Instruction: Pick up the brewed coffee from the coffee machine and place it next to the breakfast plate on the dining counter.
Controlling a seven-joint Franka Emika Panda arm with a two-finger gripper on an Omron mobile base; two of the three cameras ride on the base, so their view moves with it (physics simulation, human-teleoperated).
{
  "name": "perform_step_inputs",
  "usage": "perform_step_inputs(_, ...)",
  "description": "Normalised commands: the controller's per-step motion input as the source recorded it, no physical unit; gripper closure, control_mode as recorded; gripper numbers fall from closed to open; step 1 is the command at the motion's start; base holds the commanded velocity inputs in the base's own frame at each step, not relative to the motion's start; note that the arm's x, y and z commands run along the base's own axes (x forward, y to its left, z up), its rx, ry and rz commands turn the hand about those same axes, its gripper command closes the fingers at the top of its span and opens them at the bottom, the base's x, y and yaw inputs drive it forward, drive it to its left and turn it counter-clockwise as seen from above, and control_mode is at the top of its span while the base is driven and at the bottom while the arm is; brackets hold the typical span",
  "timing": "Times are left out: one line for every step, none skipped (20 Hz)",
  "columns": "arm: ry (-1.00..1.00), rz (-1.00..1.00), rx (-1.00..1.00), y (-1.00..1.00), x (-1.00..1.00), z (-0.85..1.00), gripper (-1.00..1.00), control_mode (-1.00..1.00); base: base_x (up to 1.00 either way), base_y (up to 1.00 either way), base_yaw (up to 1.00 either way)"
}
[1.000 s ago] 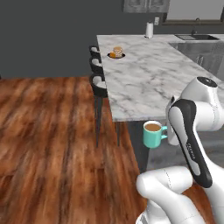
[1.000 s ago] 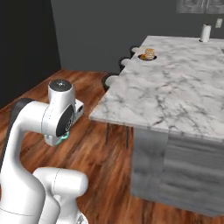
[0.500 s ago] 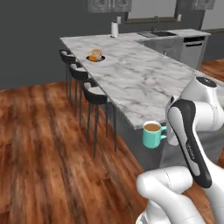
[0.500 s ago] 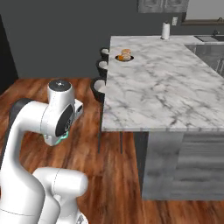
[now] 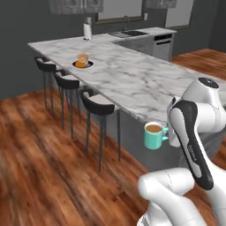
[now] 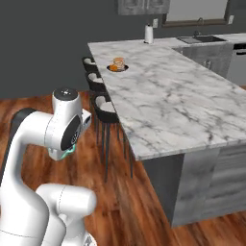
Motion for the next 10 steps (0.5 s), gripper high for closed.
perform_step_inputs(0.00,0.00,0.00,0.00,0.00,0.00,1.00,1.00,0.48,1.00,-0.43)
perform_step_inputs(0.00,0.00,0.00,0.00,0.00,0.00,1.00,1.00,0.46,1.00,-0.43)
perform_step_inputs(0.00,0.00,0.00,0.00,0.00,0.00,1.00,1.00,0.46,1.00,-0.43)
perform_step_inputs(0.00,0.00,0.00,0.00,0.00,0.00,1.00,1.00,0.46,1.00,-0.43)
perform_step_inputs(0.00,0.00,0.00,0.00,0.00,0.00,1.00,1.00,0.46,1.00,-0.43)
perform_step_inputs(0.00,0.00,0.00,0.00,0.00,0.00,1.00,1.00,0.43,1.00,-0.43)
perform_step_inputs(0.00,0.00,0.00,0.00,0.00,0.00,1.00,1.00,0.34,1.00,-0.42)
perform_step_inputs(0.00,0.00,0.00,0.00,0.00,0.00,1.00,1.00,0.30,1.00,-0.41)
perform_step_inputs(0.00,0.00,0.00,0.00,0.00,0.00,1.00,1.00,0.26,1.00,-0.40)
perform_step_inputs(0.00,0.00,0.00,0.00,0.00,0.00,1.00,1.00,0.23,1.00,-0.39)
